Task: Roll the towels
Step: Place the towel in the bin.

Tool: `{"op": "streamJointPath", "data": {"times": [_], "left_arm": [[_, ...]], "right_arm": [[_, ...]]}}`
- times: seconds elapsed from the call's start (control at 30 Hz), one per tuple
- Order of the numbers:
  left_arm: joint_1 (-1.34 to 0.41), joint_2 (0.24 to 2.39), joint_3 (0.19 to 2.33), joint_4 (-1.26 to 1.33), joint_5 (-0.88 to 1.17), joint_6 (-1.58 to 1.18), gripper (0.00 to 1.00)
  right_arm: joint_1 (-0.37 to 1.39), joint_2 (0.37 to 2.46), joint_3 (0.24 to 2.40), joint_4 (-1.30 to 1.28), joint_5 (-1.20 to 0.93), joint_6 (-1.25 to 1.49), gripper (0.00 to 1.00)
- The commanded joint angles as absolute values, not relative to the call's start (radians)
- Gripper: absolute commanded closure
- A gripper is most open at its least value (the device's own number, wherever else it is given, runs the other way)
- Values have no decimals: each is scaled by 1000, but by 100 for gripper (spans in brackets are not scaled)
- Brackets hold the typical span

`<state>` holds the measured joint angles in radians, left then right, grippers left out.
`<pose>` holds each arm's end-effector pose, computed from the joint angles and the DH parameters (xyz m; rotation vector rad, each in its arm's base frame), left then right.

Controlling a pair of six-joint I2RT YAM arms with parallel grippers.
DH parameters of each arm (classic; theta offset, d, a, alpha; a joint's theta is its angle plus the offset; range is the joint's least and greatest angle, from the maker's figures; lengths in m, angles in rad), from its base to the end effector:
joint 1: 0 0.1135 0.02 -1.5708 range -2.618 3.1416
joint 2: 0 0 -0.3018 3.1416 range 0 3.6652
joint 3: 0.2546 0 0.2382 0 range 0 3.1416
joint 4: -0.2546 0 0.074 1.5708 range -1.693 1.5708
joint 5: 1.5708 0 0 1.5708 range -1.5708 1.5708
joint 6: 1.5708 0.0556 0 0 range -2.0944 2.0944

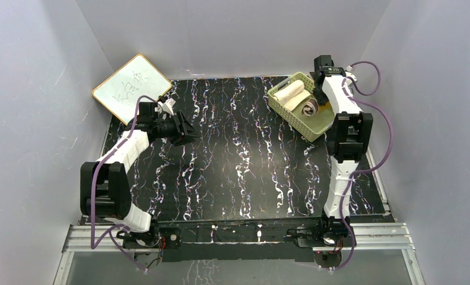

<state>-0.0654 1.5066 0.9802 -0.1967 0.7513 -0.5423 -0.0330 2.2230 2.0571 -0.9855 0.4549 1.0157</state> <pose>0.3129 -0.0585 0.2749 -0.1450 2.3224 -1.1714 0.4898 -0.0406 0.2613 1.3861 2.1456 -0.2645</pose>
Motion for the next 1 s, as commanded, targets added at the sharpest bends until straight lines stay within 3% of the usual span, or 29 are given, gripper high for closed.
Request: {"op": "streamJointPath", "data": {"times": [0.0,0.43,0.67,0.97], "left_arm": [[-63,1509,1012,-251,781,-511,52],[-63,1538,1009,-279,776,-480,52],[-63,1557,1019,-281,782,-477,51],[-63,1551,1014,-268,789,-485,52]], "right_arm": [[20,2258,2147,-1022,532,1016,100],[89,2456,2318,-1033,543,1018,100],[106,2393,2305,-1034,618,978,100],[103,2228,2114,-995,709,927,100]]}}
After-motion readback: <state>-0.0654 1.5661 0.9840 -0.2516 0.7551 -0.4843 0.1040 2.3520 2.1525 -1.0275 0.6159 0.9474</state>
